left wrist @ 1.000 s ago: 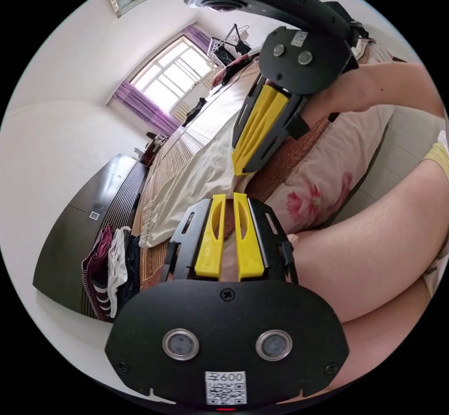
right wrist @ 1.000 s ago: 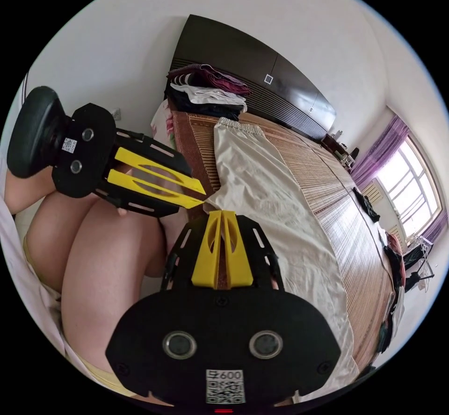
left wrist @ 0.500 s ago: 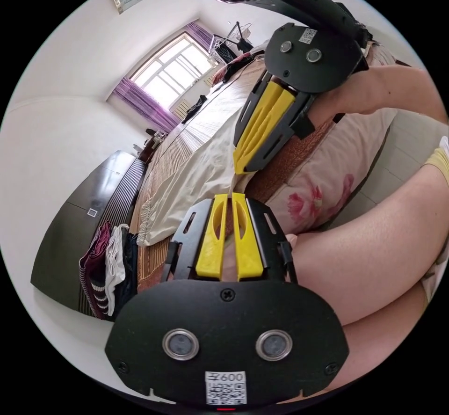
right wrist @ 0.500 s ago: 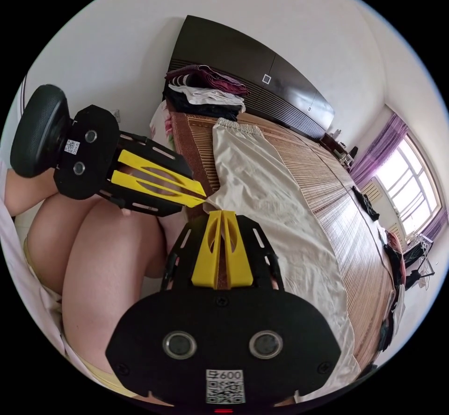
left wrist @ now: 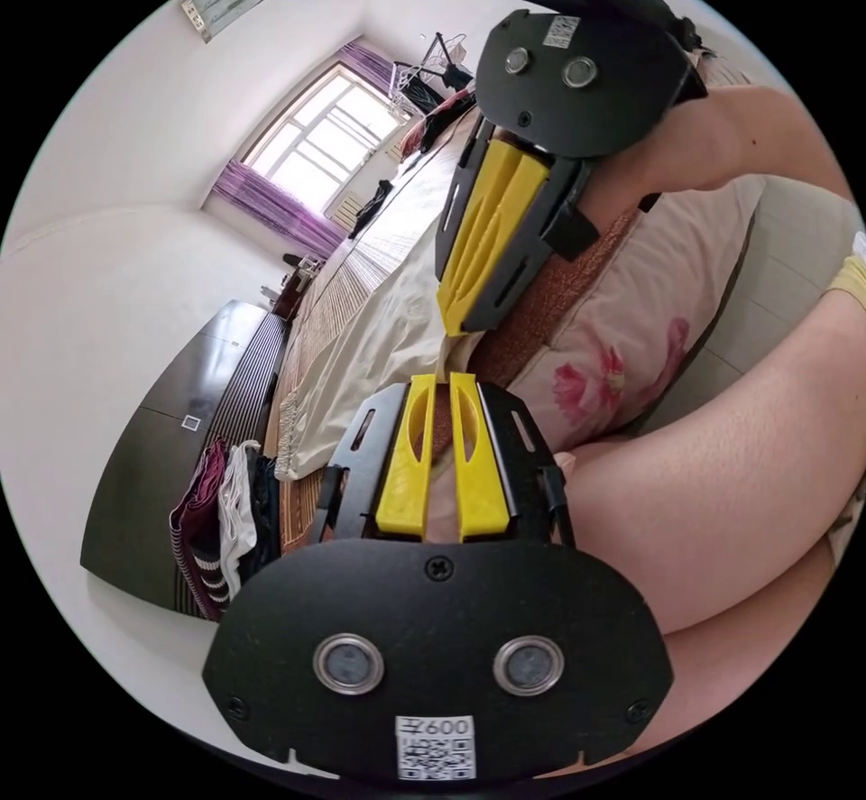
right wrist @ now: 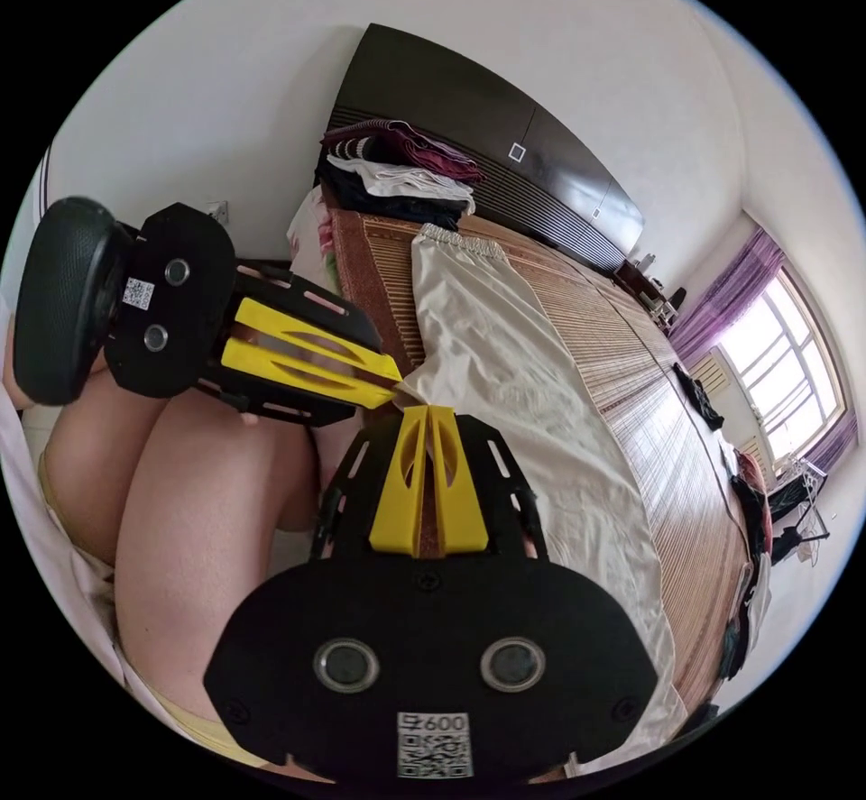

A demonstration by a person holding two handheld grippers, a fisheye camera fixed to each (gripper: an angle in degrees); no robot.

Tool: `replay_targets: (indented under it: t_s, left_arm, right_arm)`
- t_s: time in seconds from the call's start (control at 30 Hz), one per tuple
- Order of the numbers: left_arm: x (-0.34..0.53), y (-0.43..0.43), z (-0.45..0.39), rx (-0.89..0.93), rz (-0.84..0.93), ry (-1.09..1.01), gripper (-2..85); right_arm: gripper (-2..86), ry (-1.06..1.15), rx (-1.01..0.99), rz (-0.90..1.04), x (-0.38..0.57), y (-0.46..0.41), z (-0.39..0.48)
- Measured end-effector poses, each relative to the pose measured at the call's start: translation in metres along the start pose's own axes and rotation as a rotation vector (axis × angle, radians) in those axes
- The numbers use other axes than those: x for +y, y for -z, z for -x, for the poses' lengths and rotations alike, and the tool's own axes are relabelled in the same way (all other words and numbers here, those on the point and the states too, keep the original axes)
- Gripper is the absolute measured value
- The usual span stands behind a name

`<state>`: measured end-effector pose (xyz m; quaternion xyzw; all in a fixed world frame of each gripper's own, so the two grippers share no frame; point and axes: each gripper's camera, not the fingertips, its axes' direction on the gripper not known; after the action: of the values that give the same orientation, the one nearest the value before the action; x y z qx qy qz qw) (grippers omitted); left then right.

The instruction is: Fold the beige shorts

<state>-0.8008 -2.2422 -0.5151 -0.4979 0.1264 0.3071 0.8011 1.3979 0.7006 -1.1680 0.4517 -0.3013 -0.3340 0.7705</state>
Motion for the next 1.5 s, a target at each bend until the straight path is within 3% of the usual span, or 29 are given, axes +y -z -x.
replay_targets:
  t_s: [0.43,0.9,1.1,1.33,1.5]
  left_arm:
    - [0.03,-0.006,-0.019,0.004,0.013,-0.023,1.4]
    - [0.072,0.004,-0.044,-0.056,-0.013,-0.013,0.8]
    - [0.08,0.001,-0.054,-0.051,-0.03,0.006,0.8]
    - [0.084,-0.02,-0.08,-0.038,-0.008,-0.026,0.7]
    - [0.082,-0.037,-0.101,-0.021,0.016,-0.054,0.7]
  right_arm:
    - [-0.8,0.034,0.034,-0.002,-0.033,0.011,0.009]
    - [-0.5,0.219,0.231,-0.049,-0.056,0.0,0.018]
    - [-0.8,0.245,0.278,-0.005,-0.053,-0.003,-0.029]
    - [-0.8,0.406,0.574,0.212,0.019,-0.03,-0.1]
    - [-0.8,0.383,0.71,0.326,0.074,-0.011,-0.184]
